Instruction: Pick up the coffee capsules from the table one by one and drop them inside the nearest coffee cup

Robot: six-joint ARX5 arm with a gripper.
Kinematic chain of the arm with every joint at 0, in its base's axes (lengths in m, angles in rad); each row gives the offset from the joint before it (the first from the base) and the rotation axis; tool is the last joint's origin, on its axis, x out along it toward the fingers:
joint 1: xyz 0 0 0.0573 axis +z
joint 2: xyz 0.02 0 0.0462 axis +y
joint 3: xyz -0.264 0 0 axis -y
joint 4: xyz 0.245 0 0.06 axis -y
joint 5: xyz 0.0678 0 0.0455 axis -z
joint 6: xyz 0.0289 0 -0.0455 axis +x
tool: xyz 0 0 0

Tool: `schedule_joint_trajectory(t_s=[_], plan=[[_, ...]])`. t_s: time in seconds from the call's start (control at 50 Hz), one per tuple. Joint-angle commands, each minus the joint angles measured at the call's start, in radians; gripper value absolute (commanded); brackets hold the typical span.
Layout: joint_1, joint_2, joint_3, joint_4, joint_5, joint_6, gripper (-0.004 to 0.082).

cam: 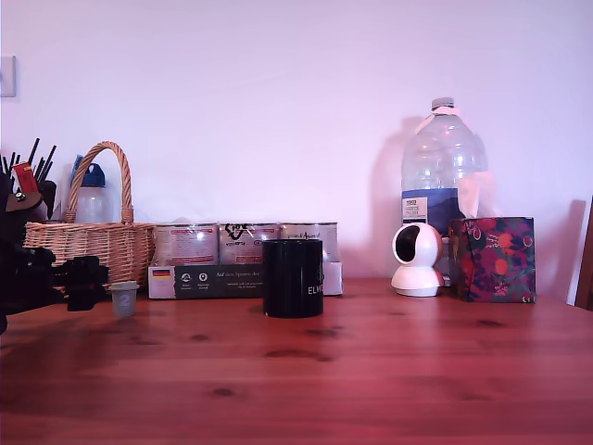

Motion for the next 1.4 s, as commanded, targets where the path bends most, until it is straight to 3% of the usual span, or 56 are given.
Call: schedule_joint_trajectory(t_s=[0.0, 0.22, 0.34, 0.52, 0.9, 1.38], plan=[[-0.004, -0.031, -0.007, -0.032, -0.003, 0.001, 0.0515], [-0.004, -0.031, -0.007, -0.032, 0.004, 0.002, 0.0515], [-0.010, -0.031, -0.007, -0.032, 0.037, 0.002, 0.0515], [-0.046, -0.031, -0.007, -0.034, 0.079, 0.047, 0.0515], [-0.069, -0.031, -0.007, -0.047, 0.080, 0.060, 0.0515], [-0.079, 0.020, 0.132, -0.206, 0.080, 0.060, 0.0515]])
